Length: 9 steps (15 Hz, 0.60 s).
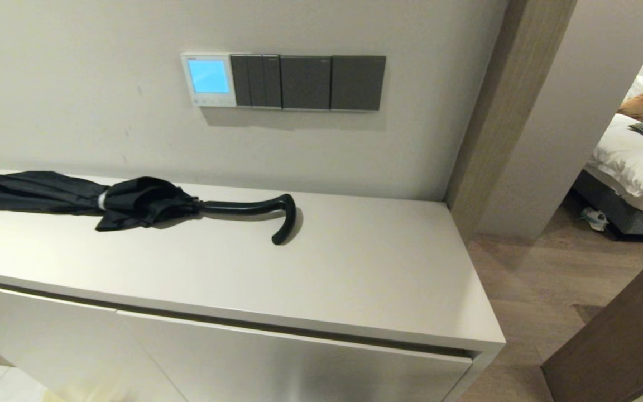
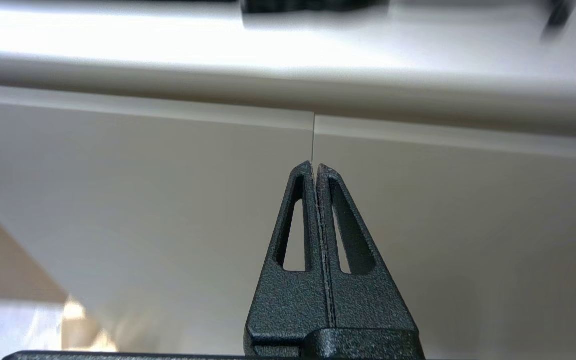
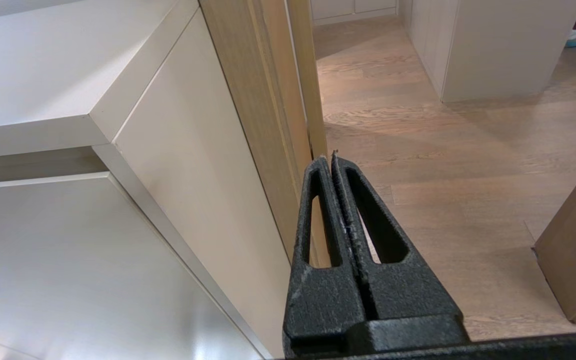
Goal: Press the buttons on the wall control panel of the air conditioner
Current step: Turn on the central air conditioner
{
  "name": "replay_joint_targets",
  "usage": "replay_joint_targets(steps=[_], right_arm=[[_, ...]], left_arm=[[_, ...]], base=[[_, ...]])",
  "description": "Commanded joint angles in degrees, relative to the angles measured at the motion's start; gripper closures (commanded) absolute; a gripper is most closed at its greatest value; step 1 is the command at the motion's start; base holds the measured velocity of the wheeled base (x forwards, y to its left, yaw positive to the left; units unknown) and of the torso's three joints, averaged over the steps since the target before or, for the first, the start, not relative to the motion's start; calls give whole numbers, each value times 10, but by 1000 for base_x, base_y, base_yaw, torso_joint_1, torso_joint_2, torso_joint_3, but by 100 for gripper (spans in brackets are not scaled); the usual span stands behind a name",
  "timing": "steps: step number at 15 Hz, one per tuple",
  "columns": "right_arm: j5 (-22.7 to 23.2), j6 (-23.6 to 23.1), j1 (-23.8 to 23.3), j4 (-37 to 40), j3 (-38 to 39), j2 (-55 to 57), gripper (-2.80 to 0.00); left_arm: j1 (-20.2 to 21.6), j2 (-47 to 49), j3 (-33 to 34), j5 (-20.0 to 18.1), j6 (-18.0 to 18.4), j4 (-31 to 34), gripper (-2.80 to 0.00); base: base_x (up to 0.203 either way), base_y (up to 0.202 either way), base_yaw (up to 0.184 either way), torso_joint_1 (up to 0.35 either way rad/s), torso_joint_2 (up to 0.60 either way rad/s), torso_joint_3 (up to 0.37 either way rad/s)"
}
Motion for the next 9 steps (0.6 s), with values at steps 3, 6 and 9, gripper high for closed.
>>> replay_joint_targets(steps=[3,6,9], right_arm=[[0,0,0,0,1,0,0],[0,0,0,0,0,0,0],[0,0,0,0,1,0,0]], left_arm=[[1,31,-89,-2,1,16,0],[0,85,-144,-8,0,14,0],[-3,224,-254,-27,-9,-4,0]], base=[[0,0,0,0,0,0],[0,0,0,0,0,0],[0,0,0,0,0,0]])
